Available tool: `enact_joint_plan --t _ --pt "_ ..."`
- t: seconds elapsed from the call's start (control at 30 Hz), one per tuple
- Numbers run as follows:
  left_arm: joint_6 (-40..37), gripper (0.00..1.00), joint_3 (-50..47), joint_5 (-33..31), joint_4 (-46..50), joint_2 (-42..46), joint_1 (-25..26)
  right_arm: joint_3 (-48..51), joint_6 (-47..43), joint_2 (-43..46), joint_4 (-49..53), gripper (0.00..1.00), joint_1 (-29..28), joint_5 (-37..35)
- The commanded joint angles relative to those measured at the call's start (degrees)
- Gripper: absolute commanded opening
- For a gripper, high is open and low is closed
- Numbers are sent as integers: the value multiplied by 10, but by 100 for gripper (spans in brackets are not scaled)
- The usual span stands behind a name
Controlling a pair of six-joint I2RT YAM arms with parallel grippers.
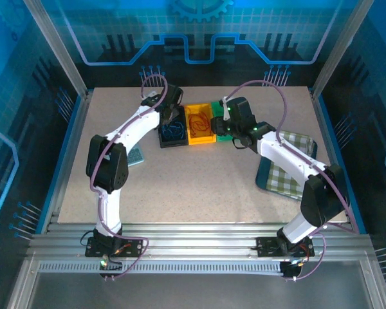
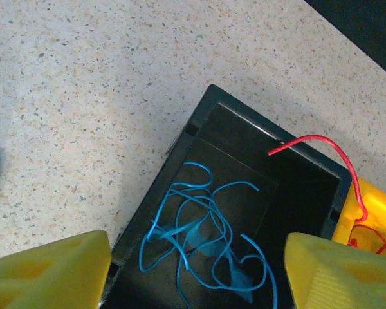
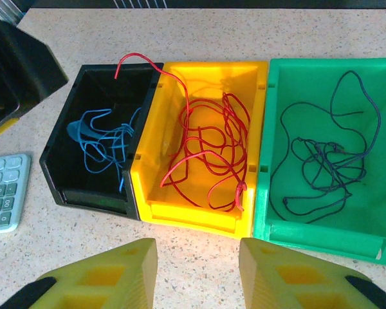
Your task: Untangle the cables
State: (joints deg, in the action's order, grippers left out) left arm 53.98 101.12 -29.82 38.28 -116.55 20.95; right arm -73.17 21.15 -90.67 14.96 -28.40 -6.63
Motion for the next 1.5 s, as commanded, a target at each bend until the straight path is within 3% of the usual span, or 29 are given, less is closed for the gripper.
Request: enact_joint_plan --t 0.0,0.27,0.47,0.77,0.9,1.03,1.17,1.3,1.47 --pt "-13 79 16 -18 8 22 2 -5 -3 5 -1 39 6 15" --pt "-24 81 -59 23 -48 107 3 -59 1 -52 21 39 6 45" --pt "-3 81 -163 52 -60 175 -2 -160 -17 -135 54 40 6 109" --pt "36 81 -288 93 -69 247 -8 -484 -76 -358 241 41 9 174" --pt "8 80 -297 176 -161 230 -27 -604 -60 -437 303 39 18 196" --pt "-55 80 -226 224 -225 183 -39 -571 -50 -429 277 39 19 226" --pt "-87 78 -91 265 -183 83 -52 -502 -50 -382 256 38 18 227" --pt "-32 76 -11 309 -208 -3 -65 -414 -52 -337 231 37 20 220" --pt "30 73 83 315 -177 -85 -68 -325 -35 -284 195 37 37 211"
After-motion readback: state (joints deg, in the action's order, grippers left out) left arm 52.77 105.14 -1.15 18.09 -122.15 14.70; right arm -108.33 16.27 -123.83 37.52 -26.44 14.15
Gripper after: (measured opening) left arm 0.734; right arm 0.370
